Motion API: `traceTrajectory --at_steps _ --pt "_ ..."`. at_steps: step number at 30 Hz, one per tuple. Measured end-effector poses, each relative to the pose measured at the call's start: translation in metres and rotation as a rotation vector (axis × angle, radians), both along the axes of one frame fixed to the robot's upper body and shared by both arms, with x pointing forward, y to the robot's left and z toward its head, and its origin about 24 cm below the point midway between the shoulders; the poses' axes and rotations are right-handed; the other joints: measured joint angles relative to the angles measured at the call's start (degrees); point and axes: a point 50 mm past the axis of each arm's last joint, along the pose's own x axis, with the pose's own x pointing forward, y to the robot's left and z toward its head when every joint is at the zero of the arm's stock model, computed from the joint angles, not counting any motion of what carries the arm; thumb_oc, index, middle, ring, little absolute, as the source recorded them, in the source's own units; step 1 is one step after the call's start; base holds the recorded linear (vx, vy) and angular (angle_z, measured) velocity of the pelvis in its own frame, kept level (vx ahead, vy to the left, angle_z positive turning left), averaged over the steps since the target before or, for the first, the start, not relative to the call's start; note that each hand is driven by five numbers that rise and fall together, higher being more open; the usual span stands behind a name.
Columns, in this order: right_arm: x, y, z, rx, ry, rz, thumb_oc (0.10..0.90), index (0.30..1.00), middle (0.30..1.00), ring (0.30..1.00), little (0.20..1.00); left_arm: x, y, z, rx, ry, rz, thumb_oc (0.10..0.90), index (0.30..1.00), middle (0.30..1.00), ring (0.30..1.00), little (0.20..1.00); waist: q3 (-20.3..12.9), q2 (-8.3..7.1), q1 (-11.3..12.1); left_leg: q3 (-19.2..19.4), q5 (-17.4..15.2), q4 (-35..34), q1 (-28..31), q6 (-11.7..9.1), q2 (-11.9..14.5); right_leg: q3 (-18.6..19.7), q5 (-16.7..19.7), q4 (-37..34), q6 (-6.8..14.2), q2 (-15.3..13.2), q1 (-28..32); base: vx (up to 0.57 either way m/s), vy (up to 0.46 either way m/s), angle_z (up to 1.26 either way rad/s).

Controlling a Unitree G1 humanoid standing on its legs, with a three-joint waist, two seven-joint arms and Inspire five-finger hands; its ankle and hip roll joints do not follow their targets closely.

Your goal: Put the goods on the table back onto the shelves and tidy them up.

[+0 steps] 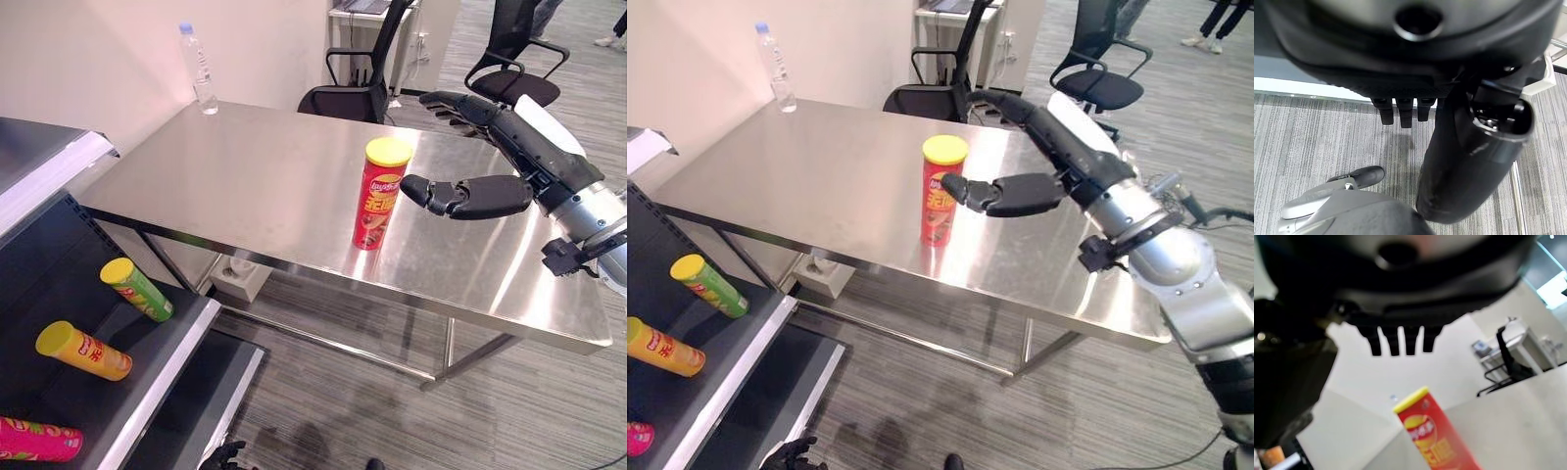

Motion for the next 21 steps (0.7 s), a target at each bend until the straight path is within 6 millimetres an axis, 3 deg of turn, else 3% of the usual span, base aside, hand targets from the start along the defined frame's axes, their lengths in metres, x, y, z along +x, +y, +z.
traceTrajectory --at_steps 11,13,14,15,16,19,21 --pt "0.000 0.002 0.005 -0.039 -0.032 -0.005 0.800 0.900 0.900 0.900 0.900 0.000 0.000 0.000 0.001 0.000 0.000 0.800 0.900 0.900 0.900 0.900 0.0 -0.04 -0.2 0.3 -0.4 0.0 0.1 0.6 0.1 0.2 -0.3 -0.4 0.3 -0.1 -0.3 0.02 0.000 0.00" --pt "0.000 -0.001 0.004 -0.093 -0.055 -0.046 0.800 0.900 0.900 0.900 0.900 0.007 -0.004 0.000 -0.004 -0.016 0.000 0.800 0.900 0.900 0.900 0.900 2.0 -0.21 0.1 0.6 -0.2 0.6 0.5 0.3 0.1 0.1 -0.7 0.0 0.4 -0.1 0.6 0.03 -0.054 0.06" --pt "-0.006 -0.010 0.001 -0.145 -0.092 -0.112 0.800 0.900 0.900 0.900 0.900 0.009 -0.004 0.001 0.011 -0.031 0.022 0.800 0.900 0.900 0.900 0.900 2.4 -1.18 0.6 1.2 -0.2 2.9 -0.6 0.1 -0.8 0.0 -0.8 0.0 0.5 -0.8 0.8 0.06 -0.077 0.27" --pt "-0.012 -0.026 -0.005 -0.206 -0.104 -0.207 0.800 0.900 0.900 0.900 0.900 0.006 -0.002 0.000 0.021 -0.041 0.114 0.800 0.900 0.900 0.900 0.900 2.7 -3.18 0.9 3.6 0.3 7.6 -3.1 -1.3 -2.6 -1.1 -1.0 -0.4 0.7 -2.6 1.5 0.09 -0.062 0.45" --pt "-0.016 -0.039 -0.010 -0.222 -0.090 -0.275 0.800 0.900 0.900 0.900 0.900 0.003 0.003 -0.001 0.022 -0.029 0.168 0.800 0.900 0.900 0.900 0.900 2.5 -3.75 0.9 5.5 0.6 9.0 -3.7 -1.8 -3.1 -2.0 -1.4 -0.4 0.6 -3.2 2.2 0.08 -0.038 0.48" --pt "-0.025 -0.065 -0.014 -0.206 -0.082 -0.404 0.800 0.900 0.900 0.900 0.900 -0.013 0.007 -0.004 0.041 0.031 0.186 0.800 0.900 0.900 0.900 0.900 2.3 -3.08 1.1 9.6 0.6 7.3 -2.3 -1.8 -2.3 -2.7 -2.2 -0.4 0.6 -2.3 3.2 0.10 -0.026 0.17" --pt "-0.033 -0.082 -0.011 -0.180 -0.097 -0.486 0.800 0.900 0.900 0.900 0.900 -0.037 0.006 -0.009 0.042 0.115 0.208 0.800 0.900 0.900 0.900 0.900 2.5 -1.49 1.0 9.9 0.6 4.8 -1.4 -1.7 -1.6 -3.0 -2.4 -0.4 0.3 -1.3 3.5 0.08 -0.011 0.04"
